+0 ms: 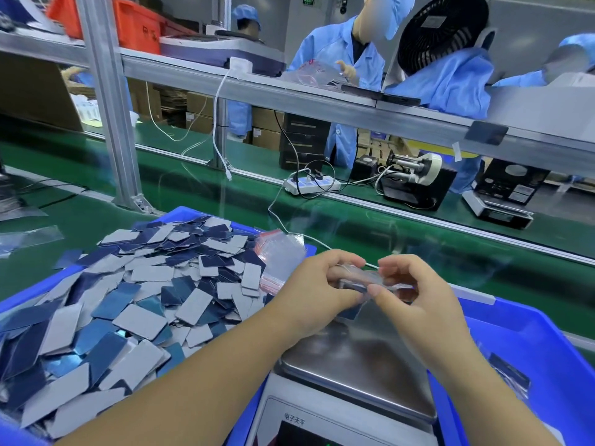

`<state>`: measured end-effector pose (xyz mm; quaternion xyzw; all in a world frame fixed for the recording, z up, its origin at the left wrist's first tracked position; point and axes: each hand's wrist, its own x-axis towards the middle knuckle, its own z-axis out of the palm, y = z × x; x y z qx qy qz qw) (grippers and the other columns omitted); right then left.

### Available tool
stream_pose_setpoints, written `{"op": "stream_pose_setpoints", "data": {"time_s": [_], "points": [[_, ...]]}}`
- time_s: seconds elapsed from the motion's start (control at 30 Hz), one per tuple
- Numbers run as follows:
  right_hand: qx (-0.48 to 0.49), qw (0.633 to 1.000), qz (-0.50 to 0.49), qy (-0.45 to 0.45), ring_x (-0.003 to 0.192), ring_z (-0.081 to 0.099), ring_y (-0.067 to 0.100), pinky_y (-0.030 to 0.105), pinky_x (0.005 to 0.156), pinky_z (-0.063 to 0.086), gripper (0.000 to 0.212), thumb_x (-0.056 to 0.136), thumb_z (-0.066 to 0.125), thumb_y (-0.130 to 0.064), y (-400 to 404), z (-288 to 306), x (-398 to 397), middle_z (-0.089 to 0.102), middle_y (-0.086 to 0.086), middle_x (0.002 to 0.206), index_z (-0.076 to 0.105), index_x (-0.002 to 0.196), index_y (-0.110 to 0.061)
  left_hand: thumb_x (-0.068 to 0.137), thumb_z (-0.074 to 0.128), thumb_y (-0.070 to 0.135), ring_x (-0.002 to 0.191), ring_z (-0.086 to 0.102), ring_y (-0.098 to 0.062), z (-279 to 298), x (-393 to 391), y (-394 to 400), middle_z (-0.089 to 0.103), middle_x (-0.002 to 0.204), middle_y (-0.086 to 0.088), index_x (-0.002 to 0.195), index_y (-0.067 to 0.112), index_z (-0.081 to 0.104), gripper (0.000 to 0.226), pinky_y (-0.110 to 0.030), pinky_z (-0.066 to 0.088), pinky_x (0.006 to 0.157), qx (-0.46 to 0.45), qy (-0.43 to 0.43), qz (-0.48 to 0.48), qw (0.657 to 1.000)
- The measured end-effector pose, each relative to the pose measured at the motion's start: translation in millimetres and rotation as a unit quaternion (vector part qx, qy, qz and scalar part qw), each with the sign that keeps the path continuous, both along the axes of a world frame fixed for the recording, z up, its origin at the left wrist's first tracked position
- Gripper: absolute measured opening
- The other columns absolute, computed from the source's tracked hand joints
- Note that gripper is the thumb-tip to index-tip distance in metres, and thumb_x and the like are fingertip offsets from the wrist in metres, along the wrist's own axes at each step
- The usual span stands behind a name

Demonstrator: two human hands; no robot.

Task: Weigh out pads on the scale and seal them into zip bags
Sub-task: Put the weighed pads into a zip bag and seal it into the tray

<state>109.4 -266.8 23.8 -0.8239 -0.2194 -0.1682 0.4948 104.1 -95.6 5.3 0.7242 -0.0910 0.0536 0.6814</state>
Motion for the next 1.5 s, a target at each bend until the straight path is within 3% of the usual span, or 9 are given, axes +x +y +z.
{"op": "stream_pose_setpoints", "data": {"time_s": [0.1,0.2,0.33,0.5,0.8,0.97,1.13,1.33,1.5], "points": [[0.038,0.999,0.004,0.035,0.076,0.067,0.01,0.027,0.072,0.052,0.028,0.083,0.076,-0.008,-1.8,0.1,1.6,0.071,-0.009,0.085,0.067,0.088,-0.034,0.078,0.079,0.004,0.081,0.069,-0.005,-0.2,-1.2,0.8,0.078,0.094,0.004,0.104,0.033,0.066,0.04,-0.023,0.056,0.076,0.011,0.004,-0.005,1.0],[0.055,0.998,0.003,0.041,0.076,0.068,0.013,0.033,0.075,0.055,0.036,0.084,0.075,-0.005,-2.8,0.5,1.7,0.072,-0.007,0.082,0.067,0.09,-0.039,0.078,0.077,0.011,0.091,0.071,-0.017,0.3,-2.7,2.3,0.078,0.099,0.0,0.105,0.032,0.067,0.036,-0.036,0.056,0.083,0.012,0.023,-0.022,0.999],[0.07,0.996,0.001,0.057,0.075,0.067,0.011,0.023,0.068,0.054,0.037,0.084,0.075,-0.004,-6.3,0.1,5.6,0.072,-0.006,0.08,0.065,0.087,-0.039,0.077,0.078,0.016,0.086,0.067,-0.021,5.3,-2.4,6.1,0.075,0.104,-0.018,0.086,0.019,0.065,0.016,-0.039,0.055,0.086,-0.051,0.054,-0.021,0.997],[0.072,0.994,-0.001,0.08,0.072,0.066,0.007,0.02,0.063,0.052,0.033,0.085,0.074,-0.006,-8.2,0.3,7.1,0.071,-0.007,0.079,0.063,0.083,-0.036,0.087,0.074,0.007,0.081,0.067,-0.014,8.7,-1.4,11.8,0.071,0.108,-0.023,0.079,0.015,0.065,0.014,-0.024,0.057,0.069,-0.095,0.09,-0.014,0.991],[0.061,0.995,-0.017,0.079,0.073,0.064,0.018,0.034,0.069,0.052,0.028,0.086,0.074,-0.009,-7.2,0.6,7.8,0.07,-0.002,0.076,0.06,0.078,-0.032,0.088,0.071,0.003,0.09,0.067,-0.021,10.5,-3.1,11.8,0.07,0.108,-0.024,0.07,0.019,0.067,0.024,-0.028,0.058,0.074,-0.101,0.08,0.003,0.992],[0.052,0.996,0.018,0.066,0.072,0.06,0.008,0.03,0.072,0.05,0.029,0.089,0.069,-0.006,0.9,-5.5,5.1,0.066,-0.006,0.079,0.06,0.082,-0.032,0.088,0.068,-0.001,0.088,0.067,-0.024,12.6,-4.9,13.2,0.069,0.105,-0.028,0.059,0.024,0.069,0.038,-0.029,0.057,0.069,-0.101,0.061,0.017,0.993],[0.048,0.998,0.017,0.048,0.069,0.055,0.007,0.029,0.068,0.047,0.029,0.09,0.067,-0.005,2.6,-8.0,6.3,0.062,-0.008,0.075,0.059,0.082,-0.032,0.067,0.073,0.022,0.086,0.061,-0.025,18.0,-8.6,5.6,0.068,0.104,-0.031,0.061,0.027,0.064,0.012,-0.036,0.048,0.068,-0.099,0.064,0.0,0.993],[0.066,0.996,0.041,0.047,0.07,0.053,0.006,0.019,0.066,0.045,0.033,0.091,0.064,-0.001,1.7,-9.0,6.3,0.059,-0.013,0.075,0.059,0.083,-0.033,0.061,0.077,0.035,0.076,0.06,-0.021,13.2,-7.3,4.7,0.071,0.096,-0.027,0.067,0.028,0.069,0.012,-0.038,0.048,0.072,-0.056,0.033,0.006,0.998],[0.066,0.995,0.051,0.054,0.071,0.057,0.003,0.014,0.067,0.047,0.035,0.09,0.067,-0.003,4.7,-10.0,4.7,0.063,-0.016,0.077,0.061,0.085,-0.036,0.072,0.072,0.022,0.078,0.055,-0.027,9.3,-5.4,3.7,0.065,0.099,-0.036,0.065,0.025,0.067,0.009,-0.043,0.043,0.073,-0.067,0.033,-0.002,0.997]]}}
